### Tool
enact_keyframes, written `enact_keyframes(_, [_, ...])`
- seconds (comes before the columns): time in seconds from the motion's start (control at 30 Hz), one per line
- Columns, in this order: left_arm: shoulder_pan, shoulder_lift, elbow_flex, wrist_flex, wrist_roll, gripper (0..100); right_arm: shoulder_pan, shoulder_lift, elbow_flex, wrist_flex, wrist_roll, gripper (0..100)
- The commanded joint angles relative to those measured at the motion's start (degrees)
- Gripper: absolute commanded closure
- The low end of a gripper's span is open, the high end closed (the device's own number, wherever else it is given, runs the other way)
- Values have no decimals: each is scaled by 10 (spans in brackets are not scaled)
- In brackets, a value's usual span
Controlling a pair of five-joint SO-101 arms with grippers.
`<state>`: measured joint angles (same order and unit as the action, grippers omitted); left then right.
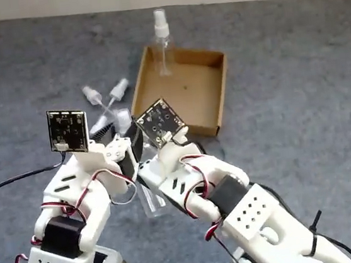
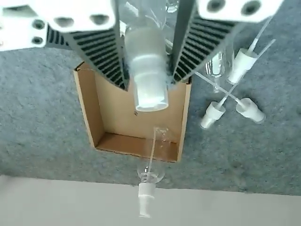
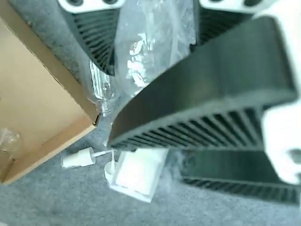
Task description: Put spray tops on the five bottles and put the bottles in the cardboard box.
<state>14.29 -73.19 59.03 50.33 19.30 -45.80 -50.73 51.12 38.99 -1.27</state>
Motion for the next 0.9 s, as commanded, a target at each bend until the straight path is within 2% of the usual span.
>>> enact_keyframes(0.0, [10, 2, 2, 3, -10, 995, 24, -21, -13, -27, -11, 995])
enact_keyframes(0.13, [11, -12, 4, 3, -12, 986, 51, -20, -13, -27, -47, 995])
enact_keyframes(0.23, [14, -50, 7, 4, -51, 922, 65, -20, -14, -27, -47, 995])
enact_keyframes(0.33, [14, -85, 29, 0, -56, 875, 64, -20, -14, -27, -49, 995])
enact_keyframes(0.67, [9, -150, 47, 18, -58, 867, 71, -19, -15, -27, -48, 995])
enact_keyframes(0.77, [0, -158, 47, 32, -62, 867, 119, -19, -22, -29, -48, 995])
enact_keyframes(0.87, [-28, -157, 71, 27, -112, 867, 171, -7, -76, -36, -50, 995])
